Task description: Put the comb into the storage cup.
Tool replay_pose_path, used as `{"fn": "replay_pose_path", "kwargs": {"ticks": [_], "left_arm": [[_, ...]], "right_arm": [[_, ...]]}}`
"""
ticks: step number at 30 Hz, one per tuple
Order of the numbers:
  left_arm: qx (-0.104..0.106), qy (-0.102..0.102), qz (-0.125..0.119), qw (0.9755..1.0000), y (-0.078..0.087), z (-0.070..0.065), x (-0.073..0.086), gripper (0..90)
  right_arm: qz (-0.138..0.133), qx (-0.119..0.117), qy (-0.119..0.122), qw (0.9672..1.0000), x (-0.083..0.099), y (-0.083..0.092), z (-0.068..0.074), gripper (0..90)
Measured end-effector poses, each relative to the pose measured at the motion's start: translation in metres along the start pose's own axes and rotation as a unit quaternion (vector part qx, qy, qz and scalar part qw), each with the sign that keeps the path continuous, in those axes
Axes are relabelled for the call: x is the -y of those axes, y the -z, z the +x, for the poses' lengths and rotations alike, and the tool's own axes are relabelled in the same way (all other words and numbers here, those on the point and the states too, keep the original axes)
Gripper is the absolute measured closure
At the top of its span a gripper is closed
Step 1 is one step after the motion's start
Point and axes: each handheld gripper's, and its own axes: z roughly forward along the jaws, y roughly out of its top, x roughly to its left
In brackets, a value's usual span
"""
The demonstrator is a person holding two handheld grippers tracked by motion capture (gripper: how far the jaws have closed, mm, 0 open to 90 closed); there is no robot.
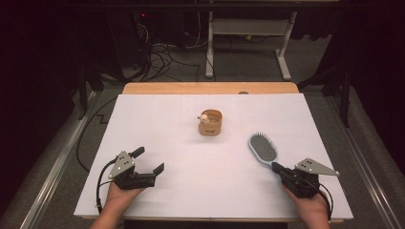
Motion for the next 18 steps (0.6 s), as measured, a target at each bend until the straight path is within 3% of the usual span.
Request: {"fn": "replay_pose_path", "kwargs": {"ticks": [5,8,9,11,15,16,18], "left_arm": [[-0.007,0.003,-0.005,1.0,0.0017,0.0016,-0.0005,4.5],[-0.01,0.003,-0.006,0.9999,0.0024,0.0021,-0.0006,4.5],[-0.011,0.003,-0.007,0.9999,0.0026,0.0022,-0.0007,4.5],[-0.012,0.002,-0.01,0.9999,0.0032,0.0024,-0.0008,4.5],[-0.013,0.004,-0.008,0.9999,0.0035,0.0032,-0.0008,4.5],[-0.013,0.005,-0.008,0.9999,0.0035,0.0033,-0.0009,4.5],[-0.012,0.005,-0.009,0.9999,0.0037,0.0034,-0.001,4.5]], "right_arm": [[-0.019,0.009,0.007,0.9998,-0.0016,0.002,0.0022,80.0],[-0.02,0.01,0.0,0.9998,-0.0021,0.0028,0.0012,63.8],[-0.02,0.01,0.0,0.9998,-0.0021,0.0028,0.0012,63.8],[-0.021,0.007,-0.007,0.9997,-0.0016,0.0027,-0.0013,53.2],[-0.028,0.014,-0.008,0.9995,-0.0017,0.0037,-0.0029,43.2],[-0.034,0.02,-0.011,0.9992,-0.0016,0.0046,-0.0044,34.2],[-0.035,0.022,-0.011,0.9991,-0.0016,0.0048,-0.0049,30.5]]}}
